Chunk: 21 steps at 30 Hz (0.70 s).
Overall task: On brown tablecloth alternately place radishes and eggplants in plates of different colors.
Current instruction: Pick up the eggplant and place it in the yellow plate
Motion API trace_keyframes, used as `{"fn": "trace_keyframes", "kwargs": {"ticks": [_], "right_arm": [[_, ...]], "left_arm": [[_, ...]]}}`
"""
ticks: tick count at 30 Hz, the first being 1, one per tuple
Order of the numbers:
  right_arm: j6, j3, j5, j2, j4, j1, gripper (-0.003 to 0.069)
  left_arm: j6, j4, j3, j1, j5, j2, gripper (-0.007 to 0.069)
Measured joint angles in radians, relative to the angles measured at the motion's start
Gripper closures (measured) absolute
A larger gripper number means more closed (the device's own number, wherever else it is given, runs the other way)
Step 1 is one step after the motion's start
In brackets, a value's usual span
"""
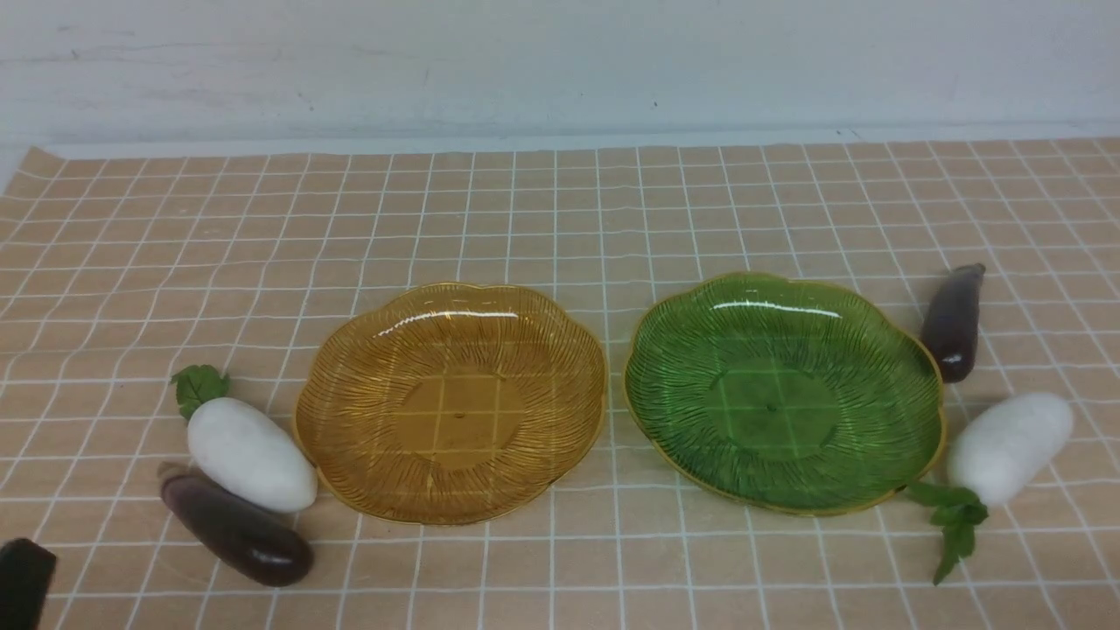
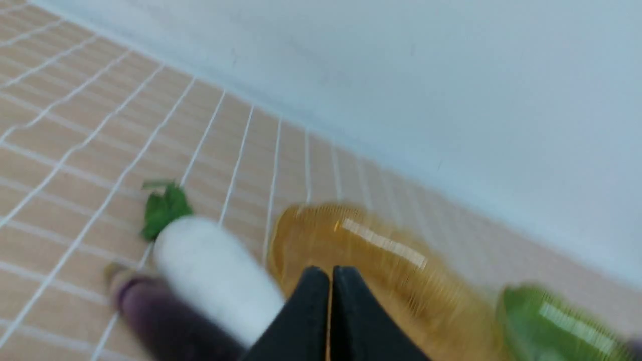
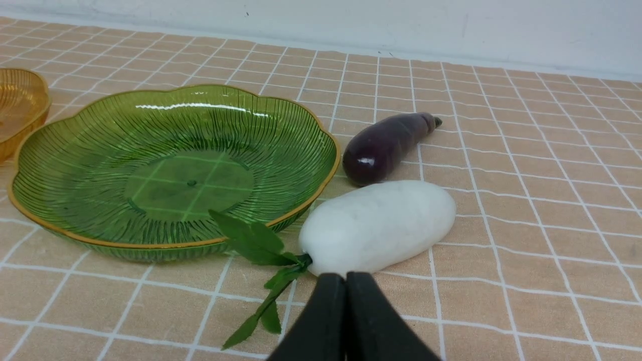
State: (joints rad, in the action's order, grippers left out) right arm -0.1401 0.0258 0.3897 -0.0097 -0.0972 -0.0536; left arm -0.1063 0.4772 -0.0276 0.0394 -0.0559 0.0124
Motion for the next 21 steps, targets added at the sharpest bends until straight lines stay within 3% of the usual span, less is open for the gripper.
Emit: {"fn": "trace_keyframes", "kwargs": {"ticks": [4,7,9,17,21], "right_arm": [[0.0,0.0,0.0,0.0,0.0,0.0,0.0674],[0.01,0.0,-0.013,0.0,-0.064,-0.001,0.0674],[0.024,0.001,-0.035,0.0,-0.116,-0.001,0.0674],[0.108,0.002,-0.27,0.0,-0.769,-0.001,0.0674],[0.093,0.002,-0.29,0.0,-0.894,-0.001,0.0674]], "left_arm": [[-0.001,0.042,-0.001,0.0,0.247,0.0,0.0628],[-0.001,0.05,0.056,0.0,0.274,-0.002,0.0628],[0.006,0.05,0.121,0.0,0.212,-0.015,0.0628],[0.116,-0.036,0.515,0.0,-0.496,-0.517,0.0628],[0.117,-0.113,0.575,0.0,-0.629,-0.769,0.0628]]}}
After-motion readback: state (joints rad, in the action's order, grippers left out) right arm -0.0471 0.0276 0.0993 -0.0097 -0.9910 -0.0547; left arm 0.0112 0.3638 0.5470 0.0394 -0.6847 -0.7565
